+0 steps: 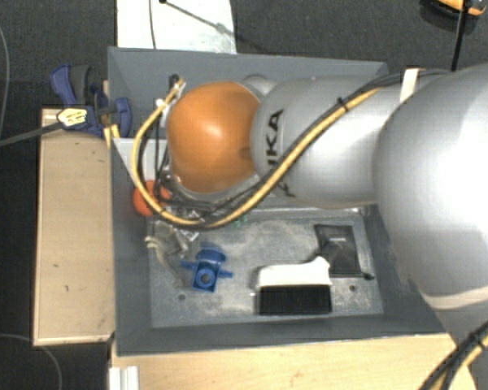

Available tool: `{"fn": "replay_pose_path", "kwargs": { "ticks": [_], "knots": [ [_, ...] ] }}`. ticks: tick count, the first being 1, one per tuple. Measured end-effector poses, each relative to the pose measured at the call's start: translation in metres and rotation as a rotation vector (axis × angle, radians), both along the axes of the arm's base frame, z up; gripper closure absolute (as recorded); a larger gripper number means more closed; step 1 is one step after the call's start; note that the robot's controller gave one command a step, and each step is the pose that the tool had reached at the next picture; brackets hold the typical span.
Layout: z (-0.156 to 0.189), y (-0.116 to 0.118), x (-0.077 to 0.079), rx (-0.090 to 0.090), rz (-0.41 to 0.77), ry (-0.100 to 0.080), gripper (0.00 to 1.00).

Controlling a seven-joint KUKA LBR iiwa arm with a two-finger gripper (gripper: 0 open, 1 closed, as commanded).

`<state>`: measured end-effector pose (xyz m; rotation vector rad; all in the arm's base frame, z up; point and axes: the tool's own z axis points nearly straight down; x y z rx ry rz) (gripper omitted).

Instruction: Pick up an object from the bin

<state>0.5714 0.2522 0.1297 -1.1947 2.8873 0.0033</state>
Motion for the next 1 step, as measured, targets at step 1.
{"fn": "replay_pose_path", "kwargs": {
  "ticks": [1],
  "knots": [
    [0.0115, -0.0005, -0.0014, -0.002, -0.001, 0.006, 1.0]
  ]
}}
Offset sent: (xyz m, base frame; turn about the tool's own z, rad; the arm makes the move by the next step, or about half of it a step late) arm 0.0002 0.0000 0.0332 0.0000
